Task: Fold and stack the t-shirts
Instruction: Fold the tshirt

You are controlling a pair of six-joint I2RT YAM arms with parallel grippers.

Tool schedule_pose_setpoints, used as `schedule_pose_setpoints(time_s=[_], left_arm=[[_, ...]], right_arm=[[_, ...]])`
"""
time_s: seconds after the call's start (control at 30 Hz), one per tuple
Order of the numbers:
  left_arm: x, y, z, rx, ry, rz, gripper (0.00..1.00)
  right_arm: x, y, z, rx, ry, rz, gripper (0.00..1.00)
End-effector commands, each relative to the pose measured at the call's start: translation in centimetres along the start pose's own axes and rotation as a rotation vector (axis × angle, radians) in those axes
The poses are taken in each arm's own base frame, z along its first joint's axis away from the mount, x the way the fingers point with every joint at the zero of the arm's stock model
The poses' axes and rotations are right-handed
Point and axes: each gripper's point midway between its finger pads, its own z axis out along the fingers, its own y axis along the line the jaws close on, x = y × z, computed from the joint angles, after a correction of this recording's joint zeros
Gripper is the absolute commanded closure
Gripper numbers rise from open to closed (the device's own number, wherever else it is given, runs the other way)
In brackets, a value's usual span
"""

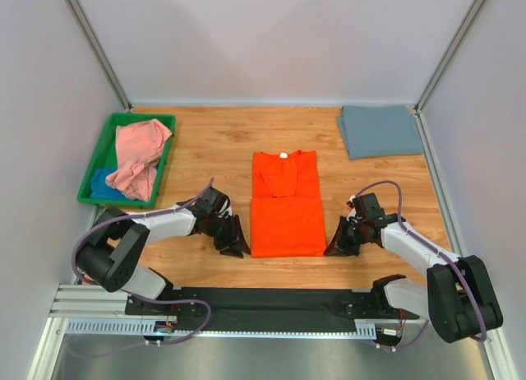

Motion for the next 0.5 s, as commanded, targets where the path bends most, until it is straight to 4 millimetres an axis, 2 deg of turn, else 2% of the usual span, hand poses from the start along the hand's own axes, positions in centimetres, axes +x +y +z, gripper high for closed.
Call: schedule_pose_setpoints(time_s=[0.0,0.27,0.37,0.47], left_arm=[[-0.2,-1.7,0.7,0.074,-0.015,0.024,0.58],[-0.1,-1.9,0.3,0.039,-0.048,-0.020,0.58],[-0.6,-0.7,-1.1,-0.054,-0.127,-0.063,0.58],[-1.5,-2.1,-2.5,0.007,-0.220,-0.044,0.56]], right_arm=[[0.1,-0.1,-0.1,0.007,-0.008,0.019,1.00],[0.1,-0.1,-0.1,0.009,-0.008,0.020,1.00],[0.0,0.0,-0.1,0.008,-0.009,0.017,1.00],[-0.1,-0.1,-0.1,0.012,-0.006,0.016,1.00]])
